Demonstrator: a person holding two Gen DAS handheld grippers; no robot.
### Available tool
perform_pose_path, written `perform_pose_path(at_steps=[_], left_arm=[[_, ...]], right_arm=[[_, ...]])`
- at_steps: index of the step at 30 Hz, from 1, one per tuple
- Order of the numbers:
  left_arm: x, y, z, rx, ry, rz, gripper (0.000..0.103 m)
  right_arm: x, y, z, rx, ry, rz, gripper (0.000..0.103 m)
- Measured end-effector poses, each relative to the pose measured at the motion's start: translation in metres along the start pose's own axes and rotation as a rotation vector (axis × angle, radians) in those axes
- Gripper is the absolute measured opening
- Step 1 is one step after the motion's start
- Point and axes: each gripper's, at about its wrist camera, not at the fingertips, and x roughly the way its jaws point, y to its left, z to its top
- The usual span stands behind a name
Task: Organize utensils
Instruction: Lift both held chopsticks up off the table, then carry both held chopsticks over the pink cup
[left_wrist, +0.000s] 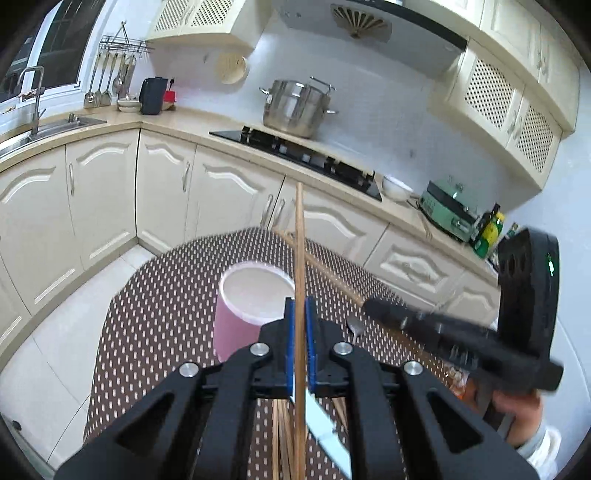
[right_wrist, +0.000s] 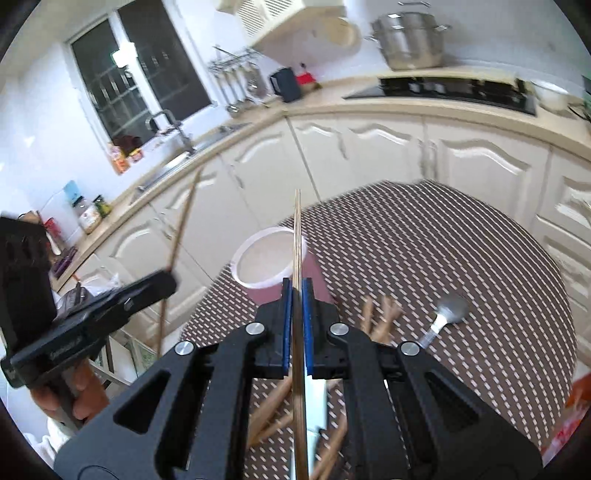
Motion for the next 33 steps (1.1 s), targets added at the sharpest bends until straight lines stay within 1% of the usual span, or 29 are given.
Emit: perform_pose_path(at_steps=[1, 2, 3, 4, 7, 8, 10, 13, 15, 18, 19, 23, 24, 28, 31, 33], left_arm=[[0.003, 0.001, 0.006, -0.002, 0.001, 0.006, 0.005], [0.006, 0.002, 0.009, -0.007, 0.009, 0.016, 0.005], [0.008, 0.004, 0.011, -0.016, 0.018, 0.025, 0.005], [0.009, 0.007, 0.01, -0.026, 0.022, 0.018, 0.005], [0.013, 0.012, 0.001, -0.028, 0.046, 0.037, 0.005], [0.015, 0.015, -0.002, -0.03, 0.056, 0.046, 0.005], [0.019, 0.022, -0.01, -0.045, 0.082, 0.057, 0.005], [0.026, 0.033, -0.017, -0.073, 0.102, 0.087, 0.005], [0.028, 0.041, -0.02, -0.095, 0.111, 0.107, 0.005], [0.028, 0.05, -0.023, -0.109, 0.115, 0.129, 0.005], [0.029, 0.055, -0.024, -0.118, 0.122, 0.145, 0.005], [0.034, 0.069, -0.028, -0.153, 0.153, 0.148, 0.005], [0.035, 0.072, -0.03, -0.155, 0.16, 0.151, 0.005], [0.037, 0.077, -0.034, -0.158, 0.177, 0.149, 0.005], [0.038, 0.079, -0.034, -0.163, 0.183, 0.146, 0.005], [0.041, 0.082, -0.033, -0.174, 0.187, 0.14, 0.005]], right_arm=[[0.003, 0.002, -0.001, -0.003, -0.003, 0.003, 0.006], [0.008, 0.002, -0.002, -0.009, 0.013, -0.001, 0.006], [0.011, 0.001, -0.004, -0.009, 0.03, -0.021, 0.006], [0.014, 0.001, -0.005, -0.014, 0.04, -0.042, 0.006], [0.024, -0.015, -0.01, -0.004, 0.127, -0.108, 0.006], [0.028, -0.022, -0.013, -0.012, 0.164, -0.143, 0.006], [0.041, -0.039, -0.021, -0.004, 0.255, -0.177, 0.006], [0.062, -0.05, -0.033, -0.035, 0.362, -0.24, 0.006], [0.075, -0.054, -0.038, -0.046, 0.421, -0.258, 0.006], [0.089, -0.056, -0.041, -0.074, 0.475, -0.278, 0.007], [0.093, -0.056, -0.041, -0.077, 0.482, -0.278, 0.007], [0.107, -0.055, -0.034, -0.093, 0.509, -0.291, 0.007], [0.111, -0.057, -0.031, -0.097, 0.516, -0.309, 0.007], [0.119, -0.053, -0.016, -0.133, 0.498, -0.371, 0.007], [0.129, -0.058, -0.004, -0.117, 0.491, -0.364, 0.007], [0.14, -0.067, 0.006, -0.083, 0.487, -0.357, 0.007]])
